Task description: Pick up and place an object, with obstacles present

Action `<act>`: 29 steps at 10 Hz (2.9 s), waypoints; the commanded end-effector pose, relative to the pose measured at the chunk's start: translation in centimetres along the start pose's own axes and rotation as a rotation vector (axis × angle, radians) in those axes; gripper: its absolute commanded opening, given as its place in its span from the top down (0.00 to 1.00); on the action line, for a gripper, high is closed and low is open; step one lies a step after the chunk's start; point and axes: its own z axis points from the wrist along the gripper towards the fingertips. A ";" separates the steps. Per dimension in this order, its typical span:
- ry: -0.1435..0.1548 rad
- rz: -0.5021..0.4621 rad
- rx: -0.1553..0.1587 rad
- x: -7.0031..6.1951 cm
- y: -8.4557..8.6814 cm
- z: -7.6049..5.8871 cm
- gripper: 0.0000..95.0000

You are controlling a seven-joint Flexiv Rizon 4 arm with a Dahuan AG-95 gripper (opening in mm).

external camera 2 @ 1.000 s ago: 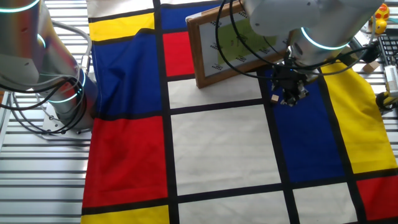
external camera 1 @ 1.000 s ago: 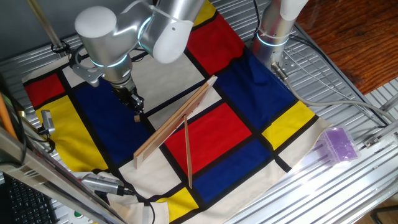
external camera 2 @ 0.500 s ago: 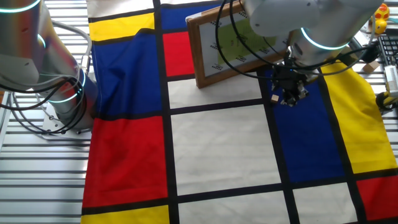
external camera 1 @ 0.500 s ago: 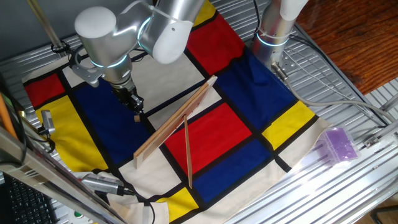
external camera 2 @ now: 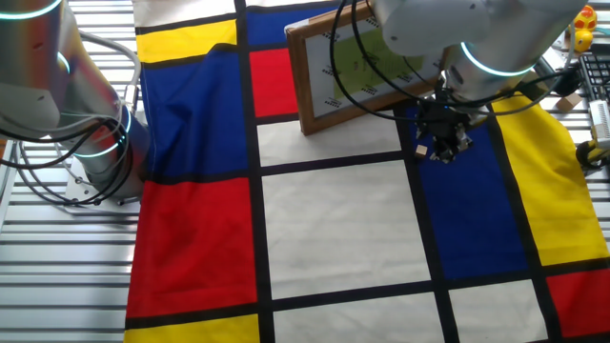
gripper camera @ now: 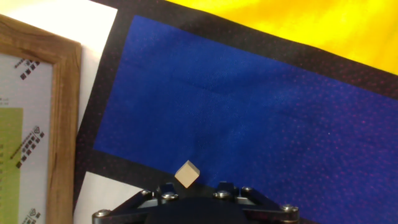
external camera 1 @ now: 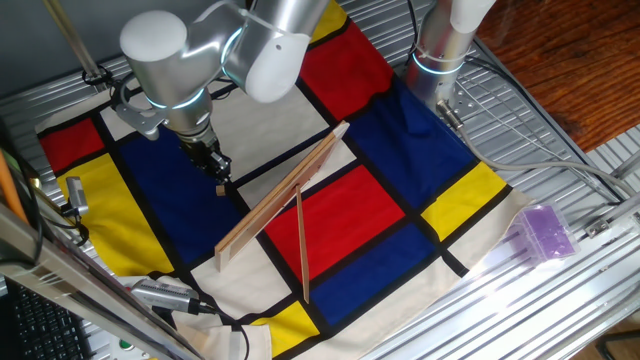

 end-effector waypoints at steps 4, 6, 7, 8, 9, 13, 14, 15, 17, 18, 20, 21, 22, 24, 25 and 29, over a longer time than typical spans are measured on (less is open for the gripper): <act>0.000 0.000 0.000 0.0 0.0 0.0 0.60; 0.000 0.000 0.000 0.0 0.0 0.0 0.60; 0.026 -0.245 -0.027 -1.7 -4.3 -10.6 0.60; 0.027 -0.246 -0.026 -1.7 -4.3 -10.7 0.60; 0.029 -0.245 -0.023 -1.7 -4.3 -10.7 0.60; 0.031 -0.250 -0.021 -1.8 -4.2 -10.5 0.60; 0.031 -0.253 -0.022 -1.8 -4.2 -10.4 0.60; 0.031 -0.255 -0.021 -2.0 -4.0 -10.0 0.60; 0.032 -0.252 -0.019 -2.3 -3.5 -9.0 0.60; 0.031 -0.254 -0.019 -2.4 -3.3 -8.4 0.60; 0.031 -0.264 -0.019 -2.4 -3.3 -6.9 0.60; 0.030 -0.267 -0.019 -2.4 -3.2 -5.9 0.60; 0.026 -0.268 -0.019 -2.4 -3.0 -4.7 0.60; 0.023 -0.262 -0.018 -2.4 -2.6 -3.2 0.60; 0.023 -0.260 -0.017 -2.4 -2.4 -2.6 0.60; 0.031 -0.308 -0.042 -2.4 -2.3 -2.4 0.60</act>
